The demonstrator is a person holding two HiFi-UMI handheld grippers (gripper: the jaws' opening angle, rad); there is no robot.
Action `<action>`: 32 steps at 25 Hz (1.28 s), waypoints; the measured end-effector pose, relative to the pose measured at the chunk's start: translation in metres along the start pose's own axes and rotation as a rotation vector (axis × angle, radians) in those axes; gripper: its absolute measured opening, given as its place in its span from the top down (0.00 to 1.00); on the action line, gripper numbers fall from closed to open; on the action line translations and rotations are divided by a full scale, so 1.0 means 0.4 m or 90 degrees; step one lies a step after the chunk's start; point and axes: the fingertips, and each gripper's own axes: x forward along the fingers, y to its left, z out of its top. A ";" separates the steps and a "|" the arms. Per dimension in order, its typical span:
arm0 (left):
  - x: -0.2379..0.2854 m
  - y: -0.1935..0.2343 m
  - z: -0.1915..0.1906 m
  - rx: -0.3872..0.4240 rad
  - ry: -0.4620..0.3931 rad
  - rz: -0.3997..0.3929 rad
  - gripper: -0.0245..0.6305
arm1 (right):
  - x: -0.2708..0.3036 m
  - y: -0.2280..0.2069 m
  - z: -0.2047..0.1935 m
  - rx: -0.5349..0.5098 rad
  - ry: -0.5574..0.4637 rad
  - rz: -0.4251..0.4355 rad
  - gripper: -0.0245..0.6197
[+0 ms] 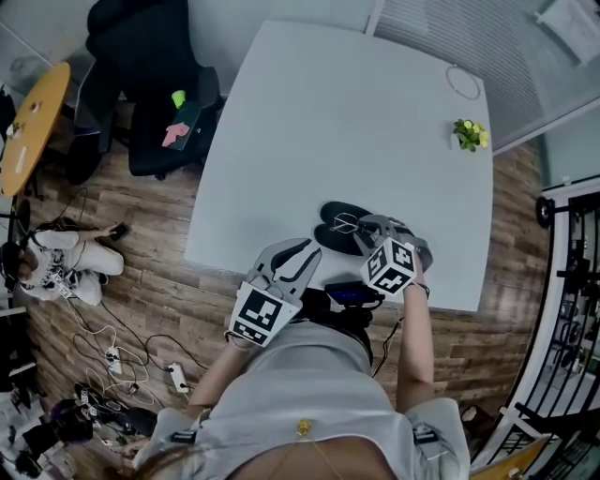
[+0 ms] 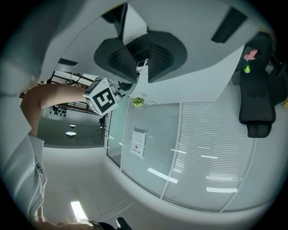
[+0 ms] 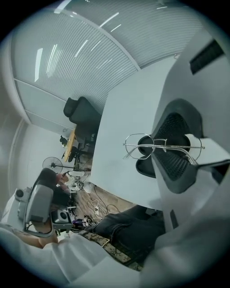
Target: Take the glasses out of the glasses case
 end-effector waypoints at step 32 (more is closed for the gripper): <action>0.005 -0.015 0.019 0.017 -0.012 -0.016 0.81 | -0.198 -0.008 0.100 -0.052 -0.038 -0.069 0.81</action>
